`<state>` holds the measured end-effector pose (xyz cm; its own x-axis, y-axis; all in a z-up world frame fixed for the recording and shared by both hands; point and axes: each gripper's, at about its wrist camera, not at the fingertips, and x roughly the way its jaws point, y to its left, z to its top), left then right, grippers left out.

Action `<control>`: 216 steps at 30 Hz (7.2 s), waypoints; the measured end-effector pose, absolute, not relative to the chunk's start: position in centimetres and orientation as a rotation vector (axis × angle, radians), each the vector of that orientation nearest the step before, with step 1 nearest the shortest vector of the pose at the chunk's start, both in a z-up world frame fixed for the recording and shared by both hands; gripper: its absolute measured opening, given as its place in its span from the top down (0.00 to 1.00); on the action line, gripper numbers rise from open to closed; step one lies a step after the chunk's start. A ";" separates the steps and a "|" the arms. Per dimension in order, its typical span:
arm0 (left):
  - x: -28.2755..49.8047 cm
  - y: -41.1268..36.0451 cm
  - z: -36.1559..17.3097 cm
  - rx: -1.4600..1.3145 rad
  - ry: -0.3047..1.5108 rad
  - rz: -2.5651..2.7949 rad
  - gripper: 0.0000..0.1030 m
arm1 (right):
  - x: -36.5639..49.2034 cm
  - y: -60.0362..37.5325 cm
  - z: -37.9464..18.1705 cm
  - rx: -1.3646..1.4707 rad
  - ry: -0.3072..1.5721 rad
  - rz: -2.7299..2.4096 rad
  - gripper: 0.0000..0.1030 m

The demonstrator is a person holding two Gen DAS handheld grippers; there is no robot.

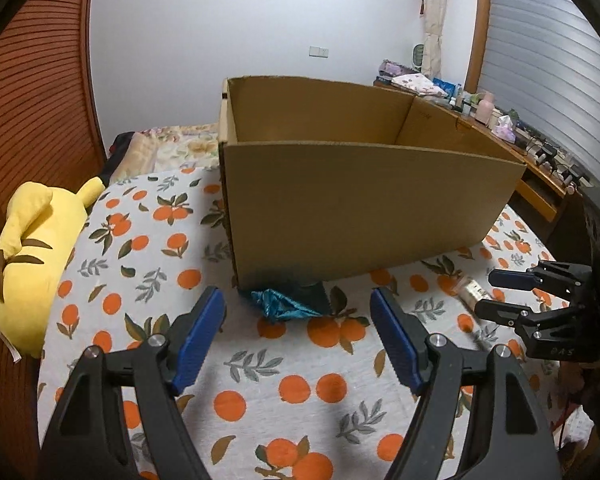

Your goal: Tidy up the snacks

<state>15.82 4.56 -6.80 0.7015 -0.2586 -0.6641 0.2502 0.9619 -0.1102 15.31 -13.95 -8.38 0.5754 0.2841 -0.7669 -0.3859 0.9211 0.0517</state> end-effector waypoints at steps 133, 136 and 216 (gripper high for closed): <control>16.2 -1.2 4.6 0.041 0.555 -0.400 0.63 | 17.2 -16.0 5.4 -0.123 0.556 0.353 0.81; 17.6 -1.3 4.1 0.042 0.576 -0.390 0.63 | 18.4 -15.8 5.2 -0.124 0.570 0.346 0.81; 12.5 -1.9 4.2 0.062 0.415 -0.216 0.00 | 15.0 -16.5 3.1 -0.023 0.514 0.174 0.21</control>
